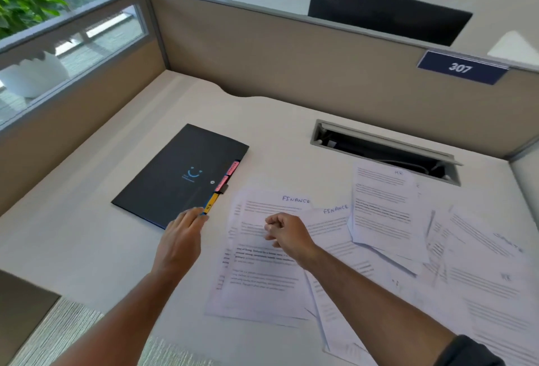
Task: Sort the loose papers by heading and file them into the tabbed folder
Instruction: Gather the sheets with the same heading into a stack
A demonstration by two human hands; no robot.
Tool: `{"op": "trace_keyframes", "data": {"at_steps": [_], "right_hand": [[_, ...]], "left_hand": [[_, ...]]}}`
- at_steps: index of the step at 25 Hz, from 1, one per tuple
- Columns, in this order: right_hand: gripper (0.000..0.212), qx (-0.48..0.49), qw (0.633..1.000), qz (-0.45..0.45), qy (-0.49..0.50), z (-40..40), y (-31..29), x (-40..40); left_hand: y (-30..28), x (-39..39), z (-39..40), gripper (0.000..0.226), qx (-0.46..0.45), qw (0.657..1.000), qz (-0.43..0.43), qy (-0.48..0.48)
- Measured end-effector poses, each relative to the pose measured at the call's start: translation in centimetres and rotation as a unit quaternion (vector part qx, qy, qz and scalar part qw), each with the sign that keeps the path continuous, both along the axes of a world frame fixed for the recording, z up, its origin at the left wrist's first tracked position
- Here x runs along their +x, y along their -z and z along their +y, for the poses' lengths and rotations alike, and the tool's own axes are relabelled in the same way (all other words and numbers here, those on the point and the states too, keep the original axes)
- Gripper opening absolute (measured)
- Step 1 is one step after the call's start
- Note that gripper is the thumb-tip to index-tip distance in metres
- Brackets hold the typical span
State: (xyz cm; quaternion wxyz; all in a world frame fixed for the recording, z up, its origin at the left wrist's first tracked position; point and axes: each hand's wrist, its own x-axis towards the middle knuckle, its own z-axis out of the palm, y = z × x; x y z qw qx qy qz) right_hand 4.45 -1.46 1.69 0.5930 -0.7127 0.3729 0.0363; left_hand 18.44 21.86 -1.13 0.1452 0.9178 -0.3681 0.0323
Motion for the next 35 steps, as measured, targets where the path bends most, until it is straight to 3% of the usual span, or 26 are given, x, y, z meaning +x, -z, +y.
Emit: {"op": "trace_keyframes", "data": {"at_steps": [9, 18, 25, 31, 35], "right_hand": [[0.037, -0.162, 0.983, 0.070, 0.054, -4.9, 0.1, -11.2], [0.044, -0.284, 0.937, 0.166, 0.119, -7.0, 0.4, -18.9], [0.058, -0.284, 0.931, 0.212, 0.087, -6.9, 0.3, -20.7], [0.057, -0.288, 0.931, 0.225, 0.020, -6.8, 0.3, -20.9], [0.059, -0.299, 0.927, 0.225, 0.003, -6.8, 0.1, -21.0]], "left_hand": [[-2.6, -8.8, -10.0, 0.026, -0.134, 0.973, 0.185, 0.006], [-2.1, -13.5, -16.7, 0.036, -0.097, 0.922, 0.364, -0.083], [-1.7, -14.2, -18.6, 0.046, -0.082, 0.896, 0.414, -0.136], [-2.5, -14.4, -19.7, 0.046, -0.156, 0.835, 0.487, -0.204], [-1.7, -14.5, -20.2, 0.015, -0.153, 0.824, 0.519, -0.168]]}}
